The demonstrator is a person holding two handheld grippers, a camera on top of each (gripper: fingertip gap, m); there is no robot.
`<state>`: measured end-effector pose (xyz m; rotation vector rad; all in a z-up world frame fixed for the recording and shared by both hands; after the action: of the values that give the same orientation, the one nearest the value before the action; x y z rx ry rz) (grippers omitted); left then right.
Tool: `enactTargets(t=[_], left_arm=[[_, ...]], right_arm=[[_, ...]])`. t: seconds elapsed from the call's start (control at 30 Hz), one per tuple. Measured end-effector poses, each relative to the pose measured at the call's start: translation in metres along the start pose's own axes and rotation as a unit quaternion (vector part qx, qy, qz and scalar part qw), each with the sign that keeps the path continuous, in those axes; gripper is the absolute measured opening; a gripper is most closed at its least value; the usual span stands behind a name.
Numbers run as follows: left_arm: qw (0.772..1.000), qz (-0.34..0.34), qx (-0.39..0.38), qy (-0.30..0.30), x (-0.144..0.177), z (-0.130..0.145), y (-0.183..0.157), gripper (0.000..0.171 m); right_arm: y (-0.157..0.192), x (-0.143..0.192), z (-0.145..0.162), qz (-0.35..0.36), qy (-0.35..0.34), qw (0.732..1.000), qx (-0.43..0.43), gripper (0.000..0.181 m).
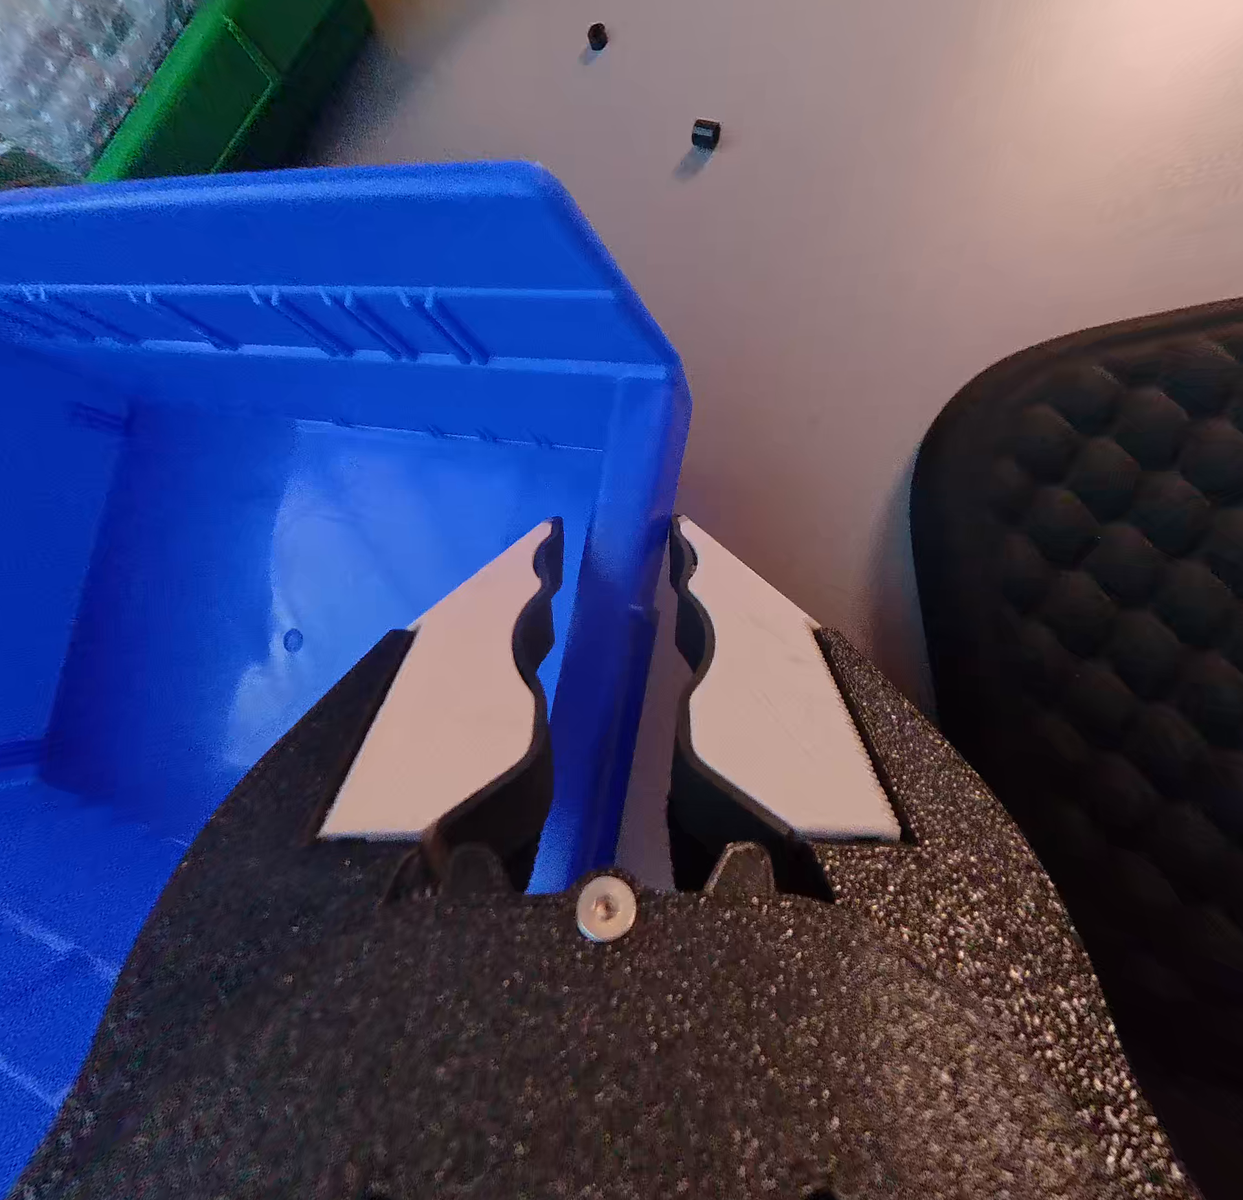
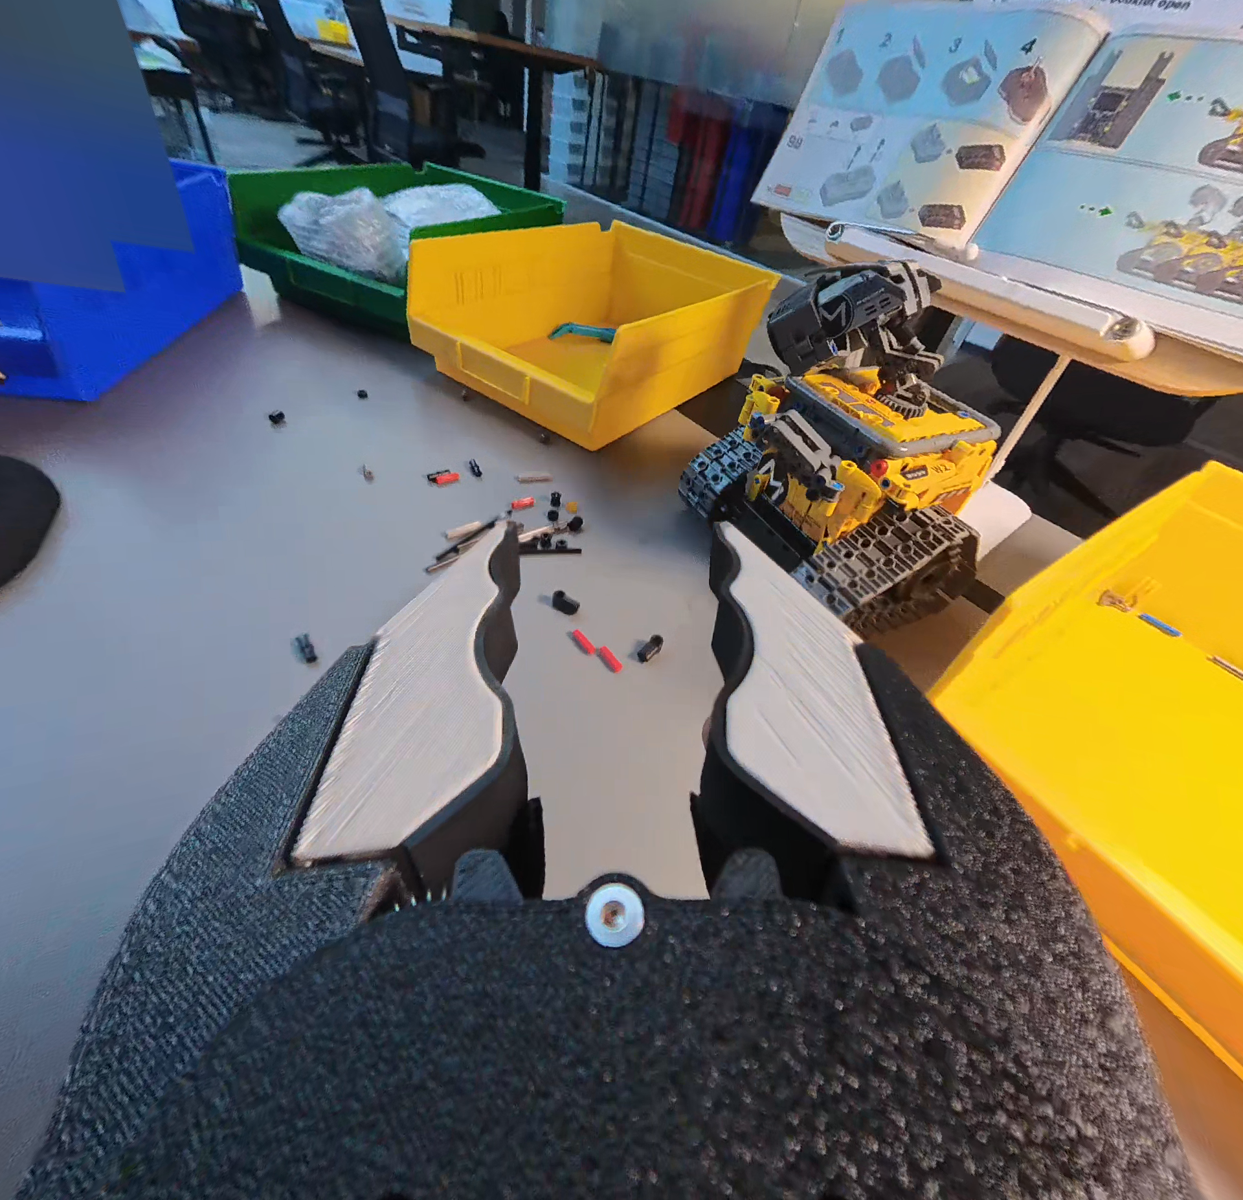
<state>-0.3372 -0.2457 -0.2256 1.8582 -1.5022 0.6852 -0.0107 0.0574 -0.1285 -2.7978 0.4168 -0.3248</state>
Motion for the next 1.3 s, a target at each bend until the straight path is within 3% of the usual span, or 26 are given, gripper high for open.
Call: enactTargets(t=[0.07,0.1,0.17,0.23,0.33,0.4,0.47,0.57,0.7,0.83,0.97,1.13,1.3], left_arm=[[0.999,0.039,-0.004,-0.012,0.003,-0.016,-0.001,0.048],[0.996,0.092,0.006,-0.017,0.008,-0.026,-0.009,0.054],[0.981,0.188,0.041,-0.017,0.020,-0.042,-0.023,0.060],[0.976,0.212,0.055,-0.012,0.031,-0.051,-0.021,0.063],[0.967,0.210,0.078,-0.119,0.053,-0.098,-0.009,0.058],[0.955,0.204,0.047,-0.209,0.071,-0.137,-0.015,0.057],[0.934,0.238,0.026,-0.267,0.079,-0.167,-0.040,0.065],[0.913,0.248,0.043,-0.322,0.058,-0.196,-0.078,0.066],[0.902,0.252,0.137,-0.323,0.018,-0.207,-0.123,0.075],[0.909,0.226,0.154,-0.315,0.009,-0.204,-0.142,0.066],[0.908,0.235,0.165,-0.305,0.004,-0.223,-0.161,0.074],[0.891,0.281,0.097,-0.344,0.012,-0.270,-0.216,0.073],[0.872,0.322,0.057,-0.364,0.023,-0.271,-0.247,0.071]], right_arm=[[-0.009,-0.017,0.006,0.005,-0.017,1.000,-0.007,0.060],[-0.013,-0.022,0.010,0.006,-0.020,1.000,-0.012,0.062],[-0.022,-0.022,0.020,0.015,-0.028,0.999,-0.009,0.062],[-0.039,-0.014,0.026,0.057,-0.048,0.997,0.008,0.058],[-0.050,-0.006,0.027,0.072,-0.068,0.995,-0.023,0.062],[-0.053,-0.001,0.020,0.081,-0.070,0.994,-0.030,0.067],[-0.053,0.004,0.008,0.090,-0.056,0.994,-0.031,0.066],[-0.050,0.015,0.007,0.102,0.022,0.995,-0.008,0.070],[-0.034,0.041,0.015,0.069,0.049,0.996,-0.014,0.075],[-0.019,0.065,0.028,0.019,0.017,0.999,-0.041,0.073],[-0.015,0.080,0.031,0.022,-0.019,0.998,-0.056,0.071],[-0.011,0.092,0.014,-0.015,-0.084,0.994,-0.062,0.051],[0.003,0.088,-0.004,-0.042,-0.130,0.987,-0.080,0.026]])
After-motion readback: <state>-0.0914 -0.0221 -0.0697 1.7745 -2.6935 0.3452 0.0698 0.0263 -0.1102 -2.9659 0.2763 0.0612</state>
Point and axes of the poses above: each gripper's, where its closed fingertips meet, x back along the fingers, z out of its underside, y = z × x across the jaws, the point moved 1 cm from there along x, back along the fingers, and after that the axes turned 10 degrees about x, right-handed, at the moved point
